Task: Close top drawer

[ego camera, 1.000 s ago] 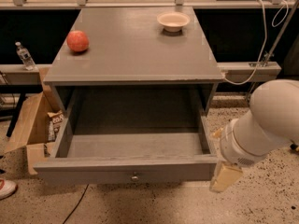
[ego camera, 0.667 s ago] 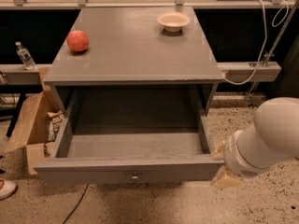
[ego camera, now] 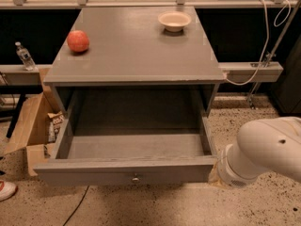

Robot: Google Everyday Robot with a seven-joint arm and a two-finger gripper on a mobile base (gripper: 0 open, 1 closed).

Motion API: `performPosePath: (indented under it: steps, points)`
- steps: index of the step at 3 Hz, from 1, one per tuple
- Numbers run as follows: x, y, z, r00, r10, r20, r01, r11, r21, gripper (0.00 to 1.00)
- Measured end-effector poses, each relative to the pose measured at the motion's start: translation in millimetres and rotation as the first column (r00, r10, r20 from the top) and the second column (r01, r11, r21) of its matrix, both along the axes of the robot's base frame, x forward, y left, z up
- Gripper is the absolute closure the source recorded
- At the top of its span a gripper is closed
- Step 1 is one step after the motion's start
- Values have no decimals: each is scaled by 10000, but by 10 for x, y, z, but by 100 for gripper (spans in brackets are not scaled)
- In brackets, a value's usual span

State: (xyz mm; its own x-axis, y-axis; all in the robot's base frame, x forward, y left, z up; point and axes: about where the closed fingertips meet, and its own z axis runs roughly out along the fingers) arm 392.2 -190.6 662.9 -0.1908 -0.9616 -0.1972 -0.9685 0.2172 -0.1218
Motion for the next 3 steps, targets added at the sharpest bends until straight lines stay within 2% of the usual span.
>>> performPosePath:
  steps: [1, 2, 3]
  points:
    - [167, 32, -316, 9990, -425, -152, 422, 9989, -207, 100]
    - [246, 50, -374, 9981, -614, -55, 612, 9978, -252, 100]
    - [391, 90, -378, 9958, -878, 249, 882, 9960, -172, 100]
